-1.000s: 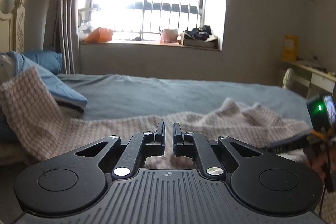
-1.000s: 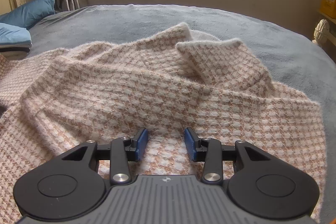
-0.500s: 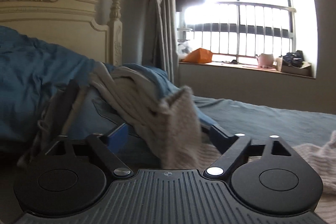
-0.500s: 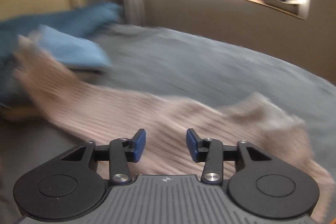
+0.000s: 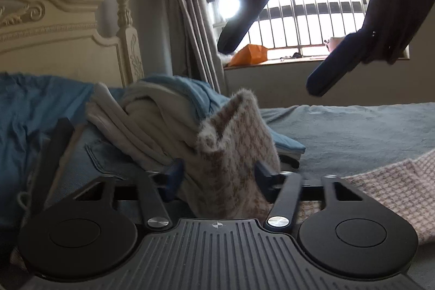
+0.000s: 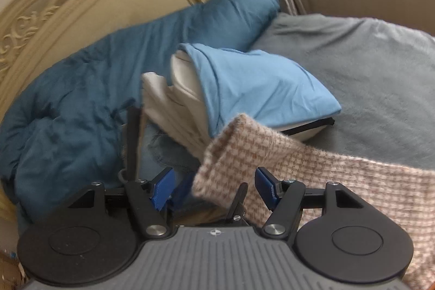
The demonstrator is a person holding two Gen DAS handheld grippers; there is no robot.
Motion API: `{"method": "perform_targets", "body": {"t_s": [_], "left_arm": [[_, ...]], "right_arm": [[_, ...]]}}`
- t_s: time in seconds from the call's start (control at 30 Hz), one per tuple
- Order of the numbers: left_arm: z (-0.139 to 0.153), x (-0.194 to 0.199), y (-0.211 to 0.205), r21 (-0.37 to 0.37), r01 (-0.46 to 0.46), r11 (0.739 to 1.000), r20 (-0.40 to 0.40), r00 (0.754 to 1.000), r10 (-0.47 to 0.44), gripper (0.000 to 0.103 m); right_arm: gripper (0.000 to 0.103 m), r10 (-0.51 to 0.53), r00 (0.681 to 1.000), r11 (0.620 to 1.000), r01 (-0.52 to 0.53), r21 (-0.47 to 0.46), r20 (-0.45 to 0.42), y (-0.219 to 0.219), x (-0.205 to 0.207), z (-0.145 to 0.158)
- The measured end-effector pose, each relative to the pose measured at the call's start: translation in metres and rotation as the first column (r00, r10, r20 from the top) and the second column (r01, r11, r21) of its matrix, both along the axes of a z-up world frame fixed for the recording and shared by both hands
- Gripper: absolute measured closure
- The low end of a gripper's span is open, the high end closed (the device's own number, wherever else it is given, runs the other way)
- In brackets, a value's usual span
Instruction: Fold clothes
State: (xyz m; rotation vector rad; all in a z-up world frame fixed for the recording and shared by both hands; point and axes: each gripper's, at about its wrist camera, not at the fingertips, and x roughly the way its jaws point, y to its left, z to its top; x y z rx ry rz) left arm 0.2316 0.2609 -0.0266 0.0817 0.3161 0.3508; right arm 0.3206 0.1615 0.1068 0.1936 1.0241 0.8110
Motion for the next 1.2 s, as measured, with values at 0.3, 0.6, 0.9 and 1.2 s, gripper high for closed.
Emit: {"method": "perform_targets", "body": {"t_s": [0.3,0.6,0.9,1.2], "left_arm": [[0.003,-0.031,-0.022,0.063,0.120,0.991,0.096,0.987,-0.126,0.092],[0.020,-0.042,-0.055,0.132,0.196,0.972,0.133,0.968,-0.214,0.092],[0.070,-0.047,-0.122,0.156,0.315,0.936,0.223,0.912,-0.344,0.092],[0.106,-0.066,-0.226,0.214,0.503,0.838,0.272,0.793,-0.545,0.092]], "right_arm": [[0.035,-0.041,0.987,0.999,0.039,-0.013,-0.158,0.018,0.024,-0.035],[0.083,-0.043,0.997,0.996,0.038,-0.078,-0.062,-0.005,0.018,-0.029],[0.092,-0.085,0.989,0.996,0.085,0.012,0.124,-0.095,-0.001,0.034],[0.092,-0.245,0.940,0.969,0.229,0.090,0.237,-0.240,-0.040,0.084]]}}
